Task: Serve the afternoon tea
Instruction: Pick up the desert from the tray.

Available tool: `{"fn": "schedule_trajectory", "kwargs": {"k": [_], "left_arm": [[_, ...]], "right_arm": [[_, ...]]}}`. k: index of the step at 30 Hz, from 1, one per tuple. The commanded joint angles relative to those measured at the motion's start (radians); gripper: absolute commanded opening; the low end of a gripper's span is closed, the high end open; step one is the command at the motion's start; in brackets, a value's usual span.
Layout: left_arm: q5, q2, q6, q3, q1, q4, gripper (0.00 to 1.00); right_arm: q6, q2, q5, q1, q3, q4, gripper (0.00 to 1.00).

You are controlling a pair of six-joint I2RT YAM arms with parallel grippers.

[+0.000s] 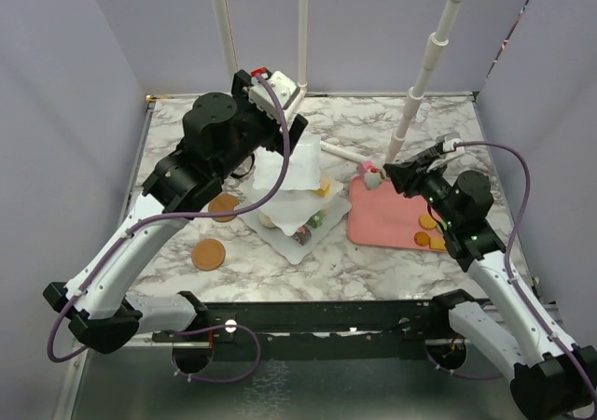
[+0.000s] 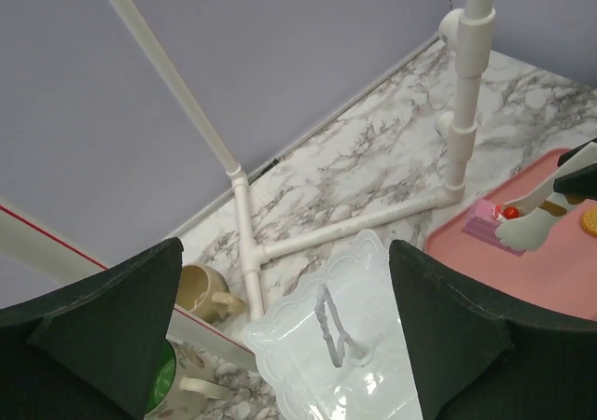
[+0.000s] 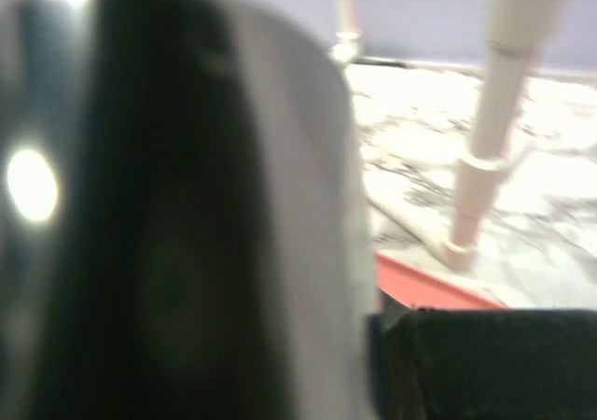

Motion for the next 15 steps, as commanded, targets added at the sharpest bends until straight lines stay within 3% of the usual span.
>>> {"fn": "schedule_trajectory", "kwargs": {"k": [1, 9, 15], "left_arm": [[0.037, 0.013, -0.003, 0.006, 0.009, -0.051, 0.92], [0.042, 0.012, -0.006, 0.0, 0.015, -0.049, 0.93], [0.045, -0.001, 0.003, -0.005, 0.015, -0.043, 0.94]], "right_arm": [[-0.044, -0.03, -0.193, 0.079, 0.055, -0.008, 0.1], [-0.118, 0.047, -0.163, 0.285, 0.111, -0.005, 0.11], [-0.138, 0.081, -0.152, 0.35, 0.122, 0.035, 0.12]]}}
